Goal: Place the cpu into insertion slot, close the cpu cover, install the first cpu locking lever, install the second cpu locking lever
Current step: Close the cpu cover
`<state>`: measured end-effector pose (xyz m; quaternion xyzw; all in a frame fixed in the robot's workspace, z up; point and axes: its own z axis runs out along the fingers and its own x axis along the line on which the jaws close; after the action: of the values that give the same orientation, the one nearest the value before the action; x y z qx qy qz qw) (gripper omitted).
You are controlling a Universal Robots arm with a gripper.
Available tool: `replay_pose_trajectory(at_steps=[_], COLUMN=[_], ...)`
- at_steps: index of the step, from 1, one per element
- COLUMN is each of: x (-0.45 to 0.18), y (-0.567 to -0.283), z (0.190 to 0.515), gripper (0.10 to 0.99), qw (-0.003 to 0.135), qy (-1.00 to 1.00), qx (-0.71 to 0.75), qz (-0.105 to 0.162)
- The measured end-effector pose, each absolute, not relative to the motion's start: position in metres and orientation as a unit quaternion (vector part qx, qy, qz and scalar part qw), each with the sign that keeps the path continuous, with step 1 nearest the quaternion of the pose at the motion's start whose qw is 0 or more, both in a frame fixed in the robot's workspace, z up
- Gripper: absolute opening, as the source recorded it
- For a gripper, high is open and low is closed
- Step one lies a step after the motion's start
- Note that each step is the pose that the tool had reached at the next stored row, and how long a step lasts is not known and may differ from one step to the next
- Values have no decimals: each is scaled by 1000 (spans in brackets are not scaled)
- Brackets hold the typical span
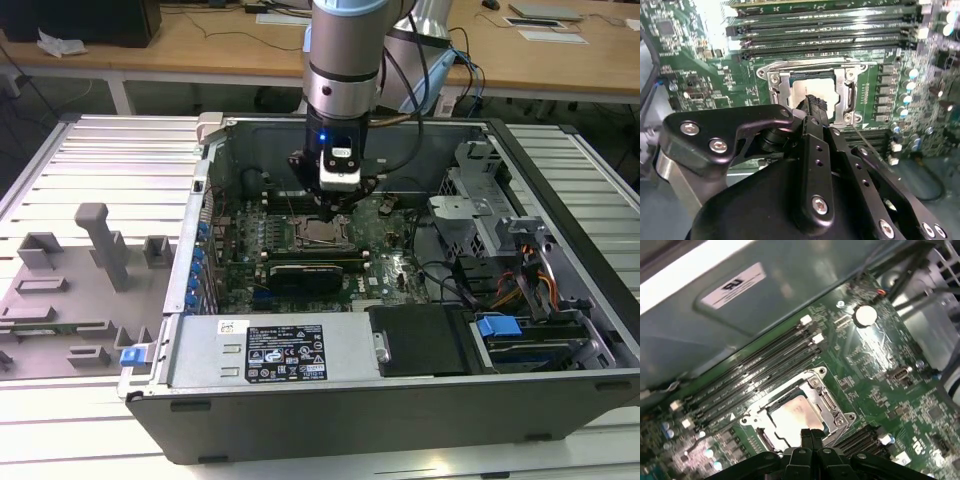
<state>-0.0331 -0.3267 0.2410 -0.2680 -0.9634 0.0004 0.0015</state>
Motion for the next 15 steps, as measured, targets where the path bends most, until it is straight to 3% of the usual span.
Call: replay_pose_trajectory(at_steps=[15], x=[-33], y=[-327], z=[241], gripper=[106], qw=[1], qy=[-996], qx=[-84], qz=[2])
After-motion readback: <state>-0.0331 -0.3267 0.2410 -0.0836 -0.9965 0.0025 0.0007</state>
